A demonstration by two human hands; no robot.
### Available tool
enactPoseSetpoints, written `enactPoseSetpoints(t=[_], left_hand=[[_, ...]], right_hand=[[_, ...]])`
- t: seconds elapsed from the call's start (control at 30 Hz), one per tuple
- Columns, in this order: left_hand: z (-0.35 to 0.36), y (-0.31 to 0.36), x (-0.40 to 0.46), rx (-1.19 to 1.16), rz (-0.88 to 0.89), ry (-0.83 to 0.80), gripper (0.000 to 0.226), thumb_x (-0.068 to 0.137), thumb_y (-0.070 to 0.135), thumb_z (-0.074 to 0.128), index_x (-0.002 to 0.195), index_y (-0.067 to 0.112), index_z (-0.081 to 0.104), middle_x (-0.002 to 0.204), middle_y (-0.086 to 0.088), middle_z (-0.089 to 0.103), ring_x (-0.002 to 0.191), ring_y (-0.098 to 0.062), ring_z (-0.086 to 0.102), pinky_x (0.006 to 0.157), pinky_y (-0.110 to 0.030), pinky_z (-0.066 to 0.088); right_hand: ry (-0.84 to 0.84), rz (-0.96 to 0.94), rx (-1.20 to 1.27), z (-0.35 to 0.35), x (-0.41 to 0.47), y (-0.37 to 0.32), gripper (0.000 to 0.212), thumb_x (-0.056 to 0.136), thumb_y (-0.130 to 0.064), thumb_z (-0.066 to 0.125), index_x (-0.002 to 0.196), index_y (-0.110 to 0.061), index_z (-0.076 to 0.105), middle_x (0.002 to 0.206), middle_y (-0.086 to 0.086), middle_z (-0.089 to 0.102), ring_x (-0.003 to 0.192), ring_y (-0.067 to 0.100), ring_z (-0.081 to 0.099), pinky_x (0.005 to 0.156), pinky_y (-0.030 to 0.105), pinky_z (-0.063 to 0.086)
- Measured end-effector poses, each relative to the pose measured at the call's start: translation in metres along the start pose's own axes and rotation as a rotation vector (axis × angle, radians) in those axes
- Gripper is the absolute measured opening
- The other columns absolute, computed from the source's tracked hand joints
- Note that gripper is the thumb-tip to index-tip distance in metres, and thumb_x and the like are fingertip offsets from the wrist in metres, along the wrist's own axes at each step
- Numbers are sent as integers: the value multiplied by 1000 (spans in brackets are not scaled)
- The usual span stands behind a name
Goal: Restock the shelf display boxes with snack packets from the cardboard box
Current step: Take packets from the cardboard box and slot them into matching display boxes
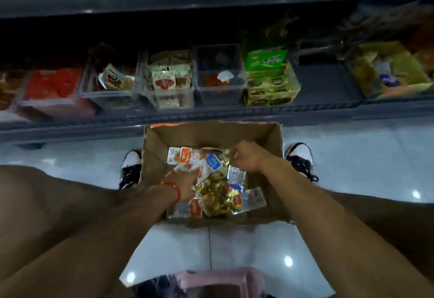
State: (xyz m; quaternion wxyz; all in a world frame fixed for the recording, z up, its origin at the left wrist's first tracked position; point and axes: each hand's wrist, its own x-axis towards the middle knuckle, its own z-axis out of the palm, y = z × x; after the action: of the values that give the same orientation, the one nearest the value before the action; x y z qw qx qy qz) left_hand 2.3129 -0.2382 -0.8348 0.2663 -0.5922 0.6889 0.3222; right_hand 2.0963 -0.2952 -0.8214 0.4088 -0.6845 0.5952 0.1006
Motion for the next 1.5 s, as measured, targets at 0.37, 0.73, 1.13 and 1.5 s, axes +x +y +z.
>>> enactPoseSetpoints(t=[0.37, 0.73, 1.13, 1.5], left_hand=[[50, -4, 25, -416, -199, 63, 34, 100, 28, 53, 129, 11, 56, 133, -14, 61, 121, -34, 58, 99, -36, 46], [47, -8, 40, -752, -388, 63, 44, 99, 28, 57, 141, 22, 46, 141, -12, 53, 125, -32, 55, 105, -41, 48], [1, 27, -2, -1724, -258, 7, 30, 87, 17, 78, 113, 16, 64, 123, -14, 68, 112, -31, 66, 87, -44, 61], [-88, 28, -82, -1661, 123, 543, 48, 86, -15, 65, 122, 15, 57, 105, -14, 71, 77, -26, 75, 60, -33, 63]], right_hand=[[155, 175, 57, 135, 82, 25, 69, 93, -42, 64, 149, -14, 33, 144, 17, 46, 130, 37, 51, 100, 45, 47], [350, 339, 397, 148, 136, 13, 30, 93, -7, 67, 122, -5, 59, 122, 20, 64, 112, 37, 64, 91, 39, 51], [209, 222, 1425, 69, 27, 14, 31, 94, -8, 68, 125, -7, 60, 108, 13, 75, 94, 24, 74, 82, 42, 61], [681, -102, 1239, -51, -76, -29, 24, 98, -8, 64, 120, -5, 59, 107, 15, 75, 73, 22, 73, 69, 34, 62]])
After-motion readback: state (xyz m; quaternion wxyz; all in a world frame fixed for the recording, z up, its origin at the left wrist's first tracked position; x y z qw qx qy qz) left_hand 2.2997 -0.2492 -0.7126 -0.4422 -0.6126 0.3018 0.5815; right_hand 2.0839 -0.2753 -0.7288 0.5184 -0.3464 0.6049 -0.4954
